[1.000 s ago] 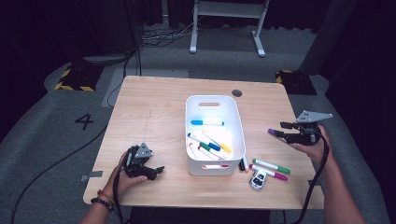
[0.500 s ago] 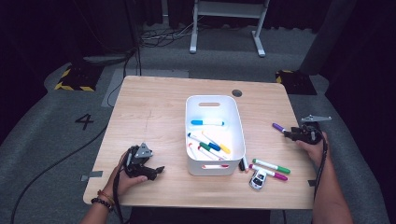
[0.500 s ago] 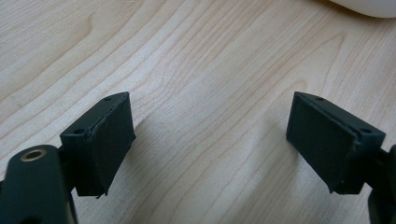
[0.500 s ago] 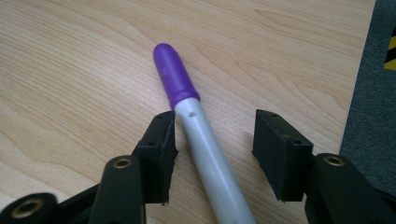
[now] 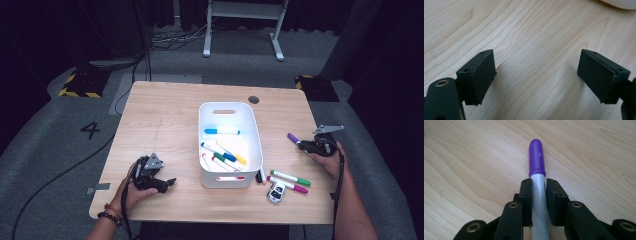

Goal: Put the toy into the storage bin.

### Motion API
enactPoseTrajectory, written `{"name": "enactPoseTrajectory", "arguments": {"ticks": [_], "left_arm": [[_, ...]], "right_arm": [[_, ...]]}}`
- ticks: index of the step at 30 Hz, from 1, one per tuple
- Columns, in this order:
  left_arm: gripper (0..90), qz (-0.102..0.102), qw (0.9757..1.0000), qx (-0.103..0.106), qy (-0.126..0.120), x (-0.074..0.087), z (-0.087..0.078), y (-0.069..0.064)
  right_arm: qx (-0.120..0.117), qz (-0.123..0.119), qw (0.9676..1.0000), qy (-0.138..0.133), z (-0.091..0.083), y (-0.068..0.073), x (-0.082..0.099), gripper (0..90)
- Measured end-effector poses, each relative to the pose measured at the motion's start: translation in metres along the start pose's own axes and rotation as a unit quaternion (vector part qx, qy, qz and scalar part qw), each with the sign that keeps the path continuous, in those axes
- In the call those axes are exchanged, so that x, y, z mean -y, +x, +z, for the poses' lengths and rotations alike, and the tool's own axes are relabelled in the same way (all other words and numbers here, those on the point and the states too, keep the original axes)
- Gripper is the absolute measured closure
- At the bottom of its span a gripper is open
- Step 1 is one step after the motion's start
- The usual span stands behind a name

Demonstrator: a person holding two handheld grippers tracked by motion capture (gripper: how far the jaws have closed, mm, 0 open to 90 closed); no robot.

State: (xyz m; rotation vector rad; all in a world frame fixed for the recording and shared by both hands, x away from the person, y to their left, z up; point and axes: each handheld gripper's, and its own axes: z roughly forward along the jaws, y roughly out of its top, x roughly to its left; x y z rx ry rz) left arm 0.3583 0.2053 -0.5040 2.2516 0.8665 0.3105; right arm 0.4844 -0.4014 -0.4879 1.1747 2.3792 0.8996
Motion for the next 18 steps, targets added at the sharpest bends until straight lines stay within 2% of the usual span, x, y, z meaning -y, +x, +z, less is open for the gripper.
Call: {"name": "enactPoseTrajectory", "arguments": {"ticks": [8, 11, 13, 18], "left_arm": [[15.4, -0.002, 1.0, 0.001, -0.001, 0.0, 0.0, -0.001], [15.4, -0.002, 1.0, 0.002, -0.001, 0.0, 0.0, -0.001], [15.4, -0.002, 1.0, 0.002, 0.0, 0.0, 0.0, 0.0], [15.4, -0.002, 1.0, 0.002, -0.001, 0.0, 0.0, 0.0]], "right_arm": [[-0.037, -0.039, 0.9984, 0.016, -0.003, 0.034, -0.002, 75.6], [-0.044, -0.066, 0.9967, 0.014, -0.004, 0.05, -0.001, 69.3], [-0.057, -0.069, 0.996, 0.005, -0.002, 0.057, -0.001, 67.1], [-0.069, -0.073, 0.9949, 0.002, 0.007, 0.068, -0.009, 58.8]]}}
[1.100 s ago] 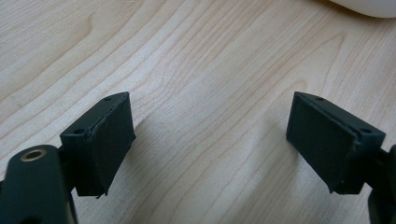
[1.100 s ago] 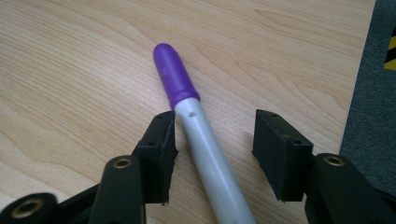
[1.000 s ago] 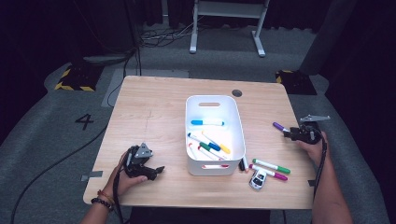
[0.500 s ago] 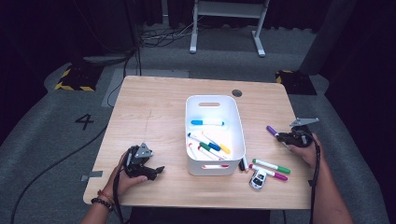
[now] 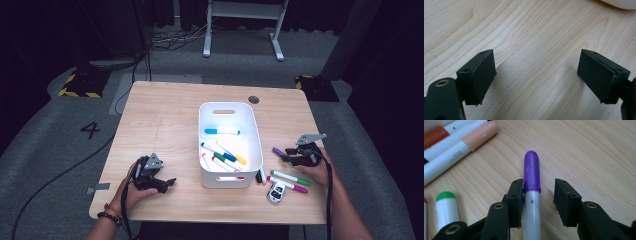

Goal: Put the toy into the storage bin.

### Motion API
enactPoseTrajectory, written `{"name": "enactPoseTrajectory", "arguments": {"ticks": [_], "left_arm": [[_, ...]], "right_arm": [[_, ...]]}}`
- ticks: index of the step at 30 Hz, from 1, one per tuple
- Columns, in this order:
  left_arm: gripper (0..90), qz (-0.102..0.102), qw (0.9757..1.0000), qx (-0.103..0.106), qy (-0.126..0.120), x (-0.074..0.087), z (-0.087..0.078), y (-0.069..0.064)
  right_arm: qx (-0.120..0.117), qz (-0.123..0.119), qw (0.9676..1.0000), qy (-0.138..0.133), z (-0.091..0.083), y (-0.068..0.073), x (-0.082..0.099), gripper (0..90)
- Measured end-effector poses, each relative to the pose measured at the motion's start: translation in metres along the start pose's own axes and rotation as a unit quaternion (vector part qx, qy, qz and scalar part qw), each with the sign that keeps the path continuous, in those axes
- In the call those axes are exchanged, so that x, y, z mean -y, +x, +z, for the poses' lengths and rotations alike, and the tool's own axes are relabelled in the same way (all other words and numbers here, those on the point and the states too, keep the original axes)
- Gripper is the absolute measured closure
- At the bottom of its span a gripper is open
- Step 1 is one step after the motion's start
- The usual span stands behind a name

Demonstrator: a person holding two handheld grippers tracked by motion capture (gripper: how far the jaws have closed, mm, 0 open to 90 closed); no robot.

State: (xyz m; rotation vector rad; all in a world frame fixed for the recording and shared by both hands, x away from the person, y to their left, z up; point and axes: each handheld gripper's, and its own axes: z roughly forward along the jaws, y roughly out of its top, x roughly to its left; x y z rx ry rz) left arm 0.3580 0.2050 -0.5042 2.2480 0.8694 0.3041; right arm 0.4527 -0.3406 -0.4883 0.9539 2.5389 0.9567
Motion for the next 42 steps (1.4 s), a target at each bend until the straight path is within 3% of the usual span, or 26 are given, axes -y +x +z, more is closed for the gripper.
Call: {"name": "enactPoseTrajectory", "arguments": {"ticks": [2, 5, 9, 16, 19, 22, 27, 29, 30, 33, 42], "left_arm": [[15.4, 0.0, 1.0, 0.001, 0.001, 0.0, 0.0, 0.0], [15.5, 0.005, 1.0, -0.002, 0.0, 0.0, 0.0, 0.0], [15.5, 0.004, 1.0, -0.001, 0.0, 0.0, 0.0, 0.0], [15.5, 0.003, 1.0, -0.001, 0.0, 0.0, 0.0, 0.0], [15.5, 0.003, 1.0, -0.001, 0.0, 0.0, 0.0, 0.0], [15.5, 0.003, 1.0, -0.002, 0.0, 0.0, 0.0, 0.0], [15.5, 0.003, 1.0, -0.001, 0.0, 0.0, 0.0, 0.0], [15.5, 0.003, 1.0, -0.001, 0.0, 0.0, 0.0, 0.0], [15.5, 0.003, 1.0, -0.001, 0.0, 0.0, 0.0, 0.0], [15.5, 0.003, 1.0, -0.001, 0.0, 0.0, 0.0, 0.0], [15.5, 0.003, 1.0, -0.001, 0.0, 0.0, 0.0, 0.0]], "right_arm": [[-0.005, -0.002, 1.0, -0.004, 0.004, 0.004, -0.004, 60.0], [-0.011, -0.011, 0.9999, -0.005, 0.009, 0.011, -0.009, 73.1], [0.002, -0.023, 0.9997, 0.003, 0.008, 0.016, -0.012, 74.2], [0.003, -0.033, 0.9994, 0.005, 0.007, 0.018, -0.013, 74.7], [0.001, -0.03, 0.9995, -0.012, 0.002, 0.02, -0.014, 74.8], [-0.008, -0.02, 0.9986, -0.048, -0.009, 0.021, -0.017, 74.8], [-0.012, -0.032, 0.995, -0.094, -0.033, 0.026, -0.028, 74.8], [-0.021, -0.038, 0.9909, -0.127, -0.05, 0.03, -0.038, 74.8], [-0.021, -0.038, 0.9909, -0.127, -0.05, 0.03, -0.038, 74.8], [-0.03, -0.045, 0.9869, -0.152, -0.066, 0.035, -0.048, 74.8], [-0.036, -0.091, 0.9777, -0.185, -0.103, 0.059, -0.091, 74.8]]}}
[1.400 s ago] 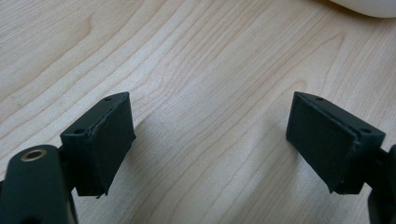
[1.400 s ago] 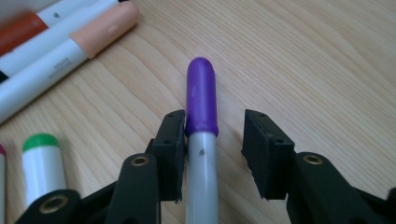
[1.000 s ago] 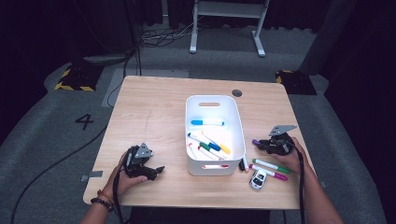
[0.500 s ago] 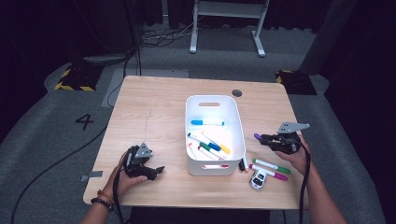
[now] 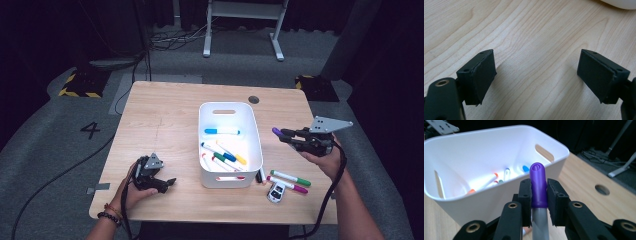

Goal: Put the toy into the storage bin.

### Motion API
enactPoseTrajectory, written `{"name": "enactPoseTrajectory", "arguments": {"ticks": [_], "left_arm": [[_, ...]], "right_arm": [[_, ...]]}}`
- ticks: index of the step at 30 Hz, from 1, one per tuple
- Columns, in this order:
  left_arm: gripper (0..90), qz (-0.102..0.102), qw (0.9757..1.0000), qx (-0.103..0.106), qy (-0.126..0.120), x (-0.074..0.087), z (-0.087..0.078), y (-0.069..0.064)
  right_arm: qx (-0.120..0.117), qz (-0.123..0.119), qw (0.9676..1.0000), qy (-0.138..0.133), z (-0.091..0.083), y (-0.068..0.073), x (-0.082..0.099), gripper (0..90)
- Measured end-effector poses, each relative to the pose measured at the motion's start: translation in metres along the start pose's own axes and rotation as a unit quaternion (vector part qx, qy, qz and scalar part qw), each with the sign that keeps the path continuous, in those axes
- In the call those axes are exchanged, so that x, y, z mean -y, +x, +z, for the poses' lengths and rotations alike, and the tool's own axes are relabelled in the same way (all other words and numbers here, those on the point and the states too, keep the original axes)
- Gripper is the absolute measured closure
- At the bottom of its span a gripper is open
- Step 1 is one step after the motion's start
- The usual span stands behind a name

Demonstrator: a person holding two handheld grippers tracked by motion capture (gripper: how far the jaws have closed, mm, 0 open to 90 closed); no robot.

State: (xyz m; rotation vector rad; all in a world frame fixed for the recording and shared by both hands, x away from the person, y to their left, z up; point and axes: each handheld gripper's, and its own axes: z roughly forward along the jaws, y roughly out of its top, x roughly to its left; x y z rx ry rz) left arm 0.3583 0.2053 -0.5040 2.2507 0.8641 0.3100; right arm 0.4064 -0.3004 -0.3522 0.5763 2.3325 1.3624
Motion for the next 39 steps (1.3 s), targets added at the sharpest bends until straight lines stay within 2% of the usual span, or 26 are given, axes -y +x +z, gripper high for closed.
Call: {"name": "enactPoseTrajectory", "arguments": {"ticks": [1, 2, 5, 6, 7, 8, 13, 15, 18, 26, 27, 28, 31, 32, 34, 39], "left_arm": [[15.5, 0.0, 1.0, 0.0, 0.0, 0.0, 0.0, 0.0], [15.5, 0.0, 1.0, 0.0, 0.0, 0.0, 0.0, 0.0], [15.5, 0.0, 1.0, 0.0, 0.0, 0.0, 0.0, 0.0], [15.5, 0.001, 1.0, -0.001, 0.0, 0.0, 0.0, 0.0], [15.5, 0.0, 1.0, 0.0, 0.0, 0.0, 0.0, 0.0], [15.5, 0.0, 1.0, 0.0, 0.0, 0.0, 0.0, 0.0], [15.5, 0.0, 1.0, 0.0, 0.0, 0.0, 0.0, 0.0], [15.5, 0.0, 1.0, 0.0, 0.0, 0.0, 0.0, 0.0], [15.5, 0.0, 1.0, 0.0, 0.0, 0.0, 0.0, 0.0], [15.5, -0.003, 1.0, 0.003, 0.0, 0.0, 0.0, 0.0], [15.5, -0.001, 1.0, 0.003, 0.0, 0.0, 0.0, 0.0], [15.5, -0.001, 1.0, 0.003, 0.0, 0.0, 0.0, 0.0], [15.5, 0.004, 1.0, 0.001, 0.001, 0.0, 0.0, 0.0], [15.5, 0.004, 1.0, 0.001, 0.001, 0.0, 0.0, 0.0], [15.5, 0.004, 1.0, 0.001, 0.001, 0.0, 0.0, 0.0], [15.5, 0.004, 1.0, 0.001, -0.001, 0.0, 0.0, 0.0]], "right_arm": [[-0.008, -0.011, 0.9999, -0.003, 0.0, 0.006, -0.013, 74.8], [-0.008, -0.011, 0.9999, -0.003, 0.0, 0.006, -0.013, 74.8], [-0.018, -0.025, 0.9995, -0.007, 0.002, 0.018, -0.034, 74.8], [-0.023, -0.032, 0.9992, -0.011, 0.004, 0.022, -0.041, 74.8], [-0.034, -0.05, 0.9981, -0.014, 0.007, 0.03, -0.054, 74.8], [-0.034, -0.05, 0.9981, -0.014, 0.007, 0.03, -0.054, 74.8], [-0.051, -0.082, 0.9953, 0.005, 0.021, 0.052, -0.079, 74.8], [-0.066, -0.091, 0.9936, 0.005, 0.029, 0.062, -0.089, 74.8], [-0.074, -0.093, 0.9929, 0.006, 0.034, 0.067, -0.093, 74.8], [-0.093, -0.096, 0.9902, 0.039, 0.063, 0.082, -0.1, 74.8], [-0.1, -0.096, 0.9893, 0.046, 0.07, 0.087, -0.101, 74.8], [-0.1, -0.096, 0.9893, 0.046, 0.07, 0.087, -0.101, 74.8], [-0.11, -0.102, 0.9866, 0.064, 0.08, 0.095, -0.103, 74.8], [-0.115, -0.106, 0.9848, 0.075, 0.086, 0.101, -0.103, 75.2], [-0.117, -0.108, 0.9839, 0.08, 0.09, 0.103, -0.103, 75.2], [-0.128, -0.123, 0.9779, 0.111, 0.105, 0.113, -0.099, 75.2]]}}
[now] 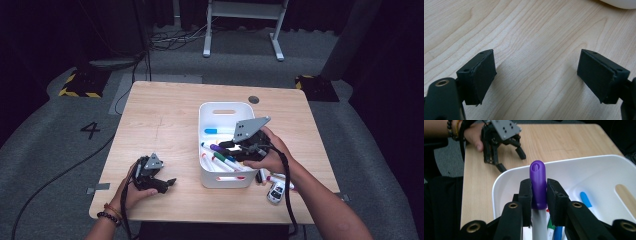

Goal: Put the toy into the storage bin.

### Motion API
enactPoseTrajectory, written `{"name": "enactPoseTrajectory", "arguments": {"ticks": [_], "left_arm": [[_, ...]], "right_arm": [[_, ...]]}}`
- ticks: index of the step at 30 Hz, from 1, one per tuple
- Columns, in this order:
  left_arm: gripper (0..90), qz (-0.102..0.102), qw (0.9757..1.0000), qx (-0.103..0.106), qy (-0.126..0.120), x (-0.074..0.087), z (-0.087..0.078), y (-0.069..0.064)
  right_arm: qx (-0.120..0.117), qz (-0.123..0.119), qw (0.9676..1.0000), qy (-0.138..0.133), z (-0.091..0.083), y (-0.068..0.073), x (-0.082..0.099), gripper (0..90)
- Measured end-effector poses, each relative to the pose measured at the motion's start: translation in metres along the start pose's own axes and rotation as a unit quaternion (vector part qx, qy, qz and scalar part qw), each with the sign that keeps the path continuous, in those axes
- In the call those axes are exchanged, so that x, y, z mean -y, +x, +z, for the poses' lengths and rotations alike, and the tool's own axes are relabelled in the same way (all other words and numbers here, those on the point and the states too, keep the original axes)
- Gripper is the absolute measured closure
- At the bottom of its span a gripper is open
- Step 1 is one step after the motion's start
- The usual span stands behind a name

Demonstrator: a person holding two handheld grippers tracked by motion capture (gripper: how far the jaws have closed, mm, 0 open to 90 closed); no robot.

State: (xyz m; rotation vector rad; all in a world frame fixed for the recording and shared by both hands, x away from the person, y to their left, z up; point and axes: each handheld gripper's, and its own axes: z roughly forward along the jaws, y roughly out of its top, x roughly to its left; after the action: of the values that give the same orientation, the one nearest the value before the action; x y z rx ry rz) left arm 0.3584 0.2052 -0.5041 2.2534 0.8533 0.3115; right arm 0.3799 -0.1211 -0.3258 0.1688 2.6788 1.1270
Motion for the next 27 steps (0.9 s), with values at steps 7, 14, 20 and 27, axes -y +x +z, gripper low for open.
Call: {"name": "enactPoseTrajectory", "arguments": {"ticks": [7, 14, 20, 27], "left_arm": [[15.5, 0.001, 1.0, 0.0, 0.001, 0.0, 0.0, 0.0], [15.5, 0.002, 1.0, 0.001, 0.002, 0.0, 0.0, 0.0], [15.5, 0.002, 1.0, 0.001, 0.002, 0.0, 0.0, 0.0], [15.5, 0.002, 1.0, 0.001, 0.002, 0.0, 0.0, 0.0]], "right_arm": [[-0.035, -0.011, 0.9977, 0.058, 0.016, 0.008, 0.006, 75.1], [-0.047, -0.012, 0.993, 0.108, 0.028, 0.012, 0.011, 79.2], [-0.046, -0.01, 0.9925, 0.113, 0.032, 0.012, 0.016, 74.5], [-0.021, 0.008, 0.9989, 0.041, 0.001, 0.003, 0.027, 70.2]]}}
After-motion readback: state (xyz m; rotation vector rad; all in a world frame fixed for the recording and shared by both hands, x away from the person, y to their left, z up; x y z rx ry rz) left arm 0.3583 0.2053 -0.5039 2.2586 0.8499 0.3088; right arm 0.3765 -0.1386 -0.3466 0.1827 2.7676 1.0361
